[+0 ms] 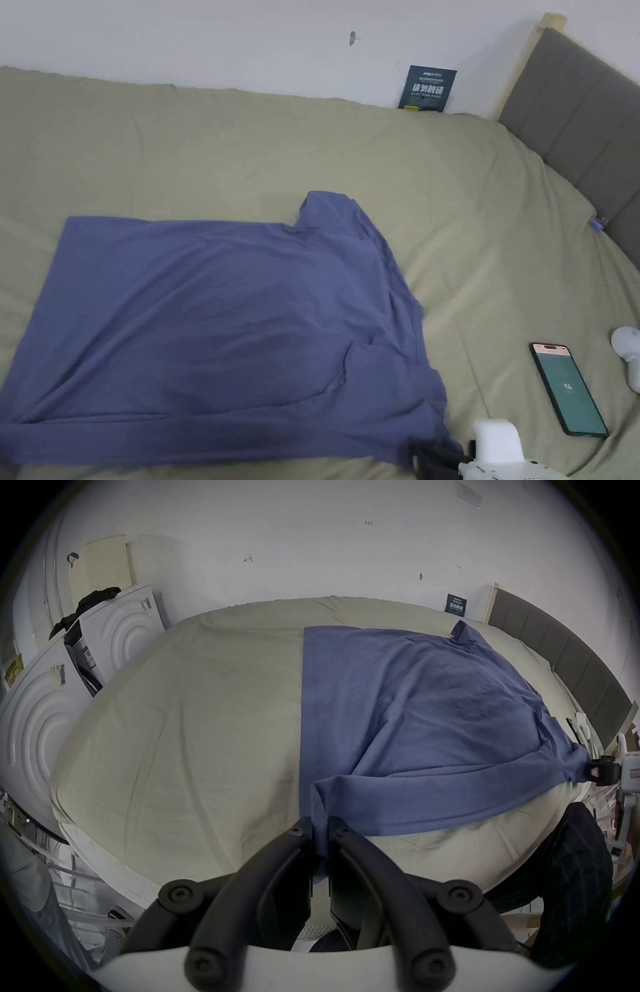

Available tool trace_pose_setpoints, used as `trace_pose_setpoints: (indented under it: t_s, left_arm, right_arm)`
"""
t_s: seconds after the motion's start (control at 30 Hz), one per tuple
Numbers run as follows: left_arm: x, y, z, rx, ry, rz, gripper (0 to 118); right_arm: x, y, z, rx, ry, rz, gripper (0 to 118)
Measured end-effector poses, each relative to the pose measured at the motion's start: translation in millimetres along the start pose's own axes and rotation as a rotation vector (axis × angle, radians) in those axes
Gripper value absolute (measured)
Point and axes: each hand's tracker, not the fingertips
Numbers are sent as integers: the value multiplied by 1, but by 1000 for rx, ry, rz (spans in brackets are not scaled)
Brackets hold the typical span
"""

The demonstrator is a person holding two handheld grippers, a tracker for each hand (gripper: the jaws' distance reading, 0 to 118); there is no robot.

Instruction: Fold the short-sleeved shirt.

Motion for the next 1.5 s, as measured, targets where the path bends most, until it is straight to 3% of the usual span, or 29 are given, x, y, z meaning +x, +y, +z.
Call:
trace_pose_setpoints:
  t_s: [0.03,0.07,0.13,0.23,0.43,0.73,0.93,1.1,1.2,1.33,1.37,1.4,1.43,1.47,1.5]
  left_arm:
    - [0,0,2,6,-8,5,5]
    - [-2,0,1,2,-39,12,5]
    - [-2,1,2,4,-34,-8,5]
    - [-17,-3,-10,-16,-37,-44,5]
    - [-16,15,10,14,-35,-73,4]
    - [-12,89,24,82,-74,-80,4]
    - [-23,153,-42,-32,-165,-21,4]
    - [-30,189,-125,-205,-102,93,4]
    - [-25,193,-159,-304,-45,123,4]
    - [-20,195,-182,-331,-5,115,4]
    - [-21,194,-182,-320,-11,114,6]
    - [-21,195,-180,-303,-18,123,21]
    - [-22,195,-176,-277,-30,134,52]
    - [-23,195,-170,-229,-37,147,89]
    - [-24,192,-163,-192,-57,130,103]
  right_arm:
    - [-2,1,-1,0,-15,2,3]
    - [-2,1,-4,-22,-66,22,3]
    - [-1,0,-6,-30,24,-14,3]
    - [-2,-1,-3,-13,-4,3,3]
    - [8,19,22,56,45,-54,3]
    - [11,113,45,154,119,-48,3]
    - [6,205,-9,94,100,30,3]
    - [1,253,-86,-40,62,20,3]
    - [1,261,-128,-106,43,-39,3]
    - [2,259,-155,-153,19,-58,4]
    - [3,256,-157,-150,20,-55,11]
    - [5,252,-157,-144,18,-56,47]
    - [8,248,-155,-132,23,-65,87]
    - [12,243,-151,-120,39,-74,113]
    - [14,238,-146,-124,48,-72,118]
